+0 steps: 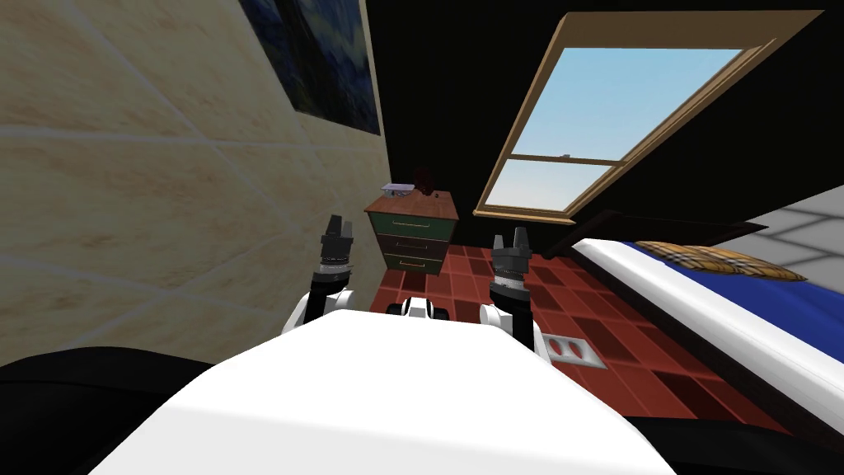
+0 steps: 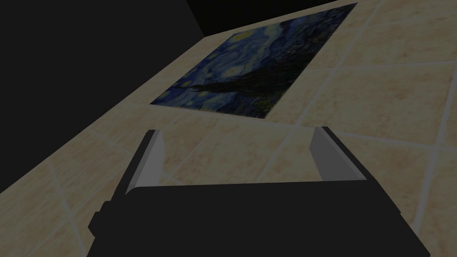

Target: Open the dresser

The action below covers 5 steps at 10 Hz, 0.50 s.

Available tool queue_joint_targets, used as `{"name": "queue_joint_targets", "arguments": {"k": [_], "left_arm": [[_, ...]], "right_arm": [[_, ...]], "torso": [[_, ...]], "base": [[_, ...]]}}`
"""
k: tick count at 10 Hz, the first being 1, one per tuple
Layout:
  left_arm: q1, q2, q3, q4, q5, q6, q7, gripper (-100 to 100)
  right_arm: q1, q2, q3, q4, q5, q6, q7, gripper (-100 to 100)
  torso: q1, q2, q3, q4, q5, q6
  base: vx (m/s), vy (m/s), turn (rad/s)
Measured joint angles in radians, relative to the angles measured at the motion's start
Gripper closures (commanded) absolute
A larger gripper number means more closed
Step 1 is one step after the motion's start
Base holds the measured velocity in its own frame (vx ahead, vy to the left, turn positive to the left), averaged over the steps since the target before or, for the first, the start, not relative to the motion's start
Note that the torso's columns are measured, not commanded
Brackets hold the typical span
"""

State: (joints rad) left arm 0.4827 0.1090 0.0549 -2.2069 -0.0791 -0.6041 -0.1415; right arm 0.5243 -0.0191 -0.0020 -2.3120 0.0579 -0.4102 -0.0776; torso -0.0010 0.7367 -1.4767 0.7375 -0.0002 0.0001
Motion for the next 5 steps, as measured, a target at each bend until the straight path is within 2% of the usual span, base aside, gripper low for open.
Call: {"name": "queue_joint_targets", "arguments": {"k": [5], "left_arm": [[-0.015, 0.039, 0.003, 0.131, -0.005, -0.104, -0.017, -100]], "right_arm": [[0.0, 0.0, 0.0, 0.0, 0.0, 0.0, 0.0, 0]], "torso": [[0.002, 0.003, 0.002, 0.001, 0.001, 0.0]], "base": [[0.089, -0.018, -0.006]]}}
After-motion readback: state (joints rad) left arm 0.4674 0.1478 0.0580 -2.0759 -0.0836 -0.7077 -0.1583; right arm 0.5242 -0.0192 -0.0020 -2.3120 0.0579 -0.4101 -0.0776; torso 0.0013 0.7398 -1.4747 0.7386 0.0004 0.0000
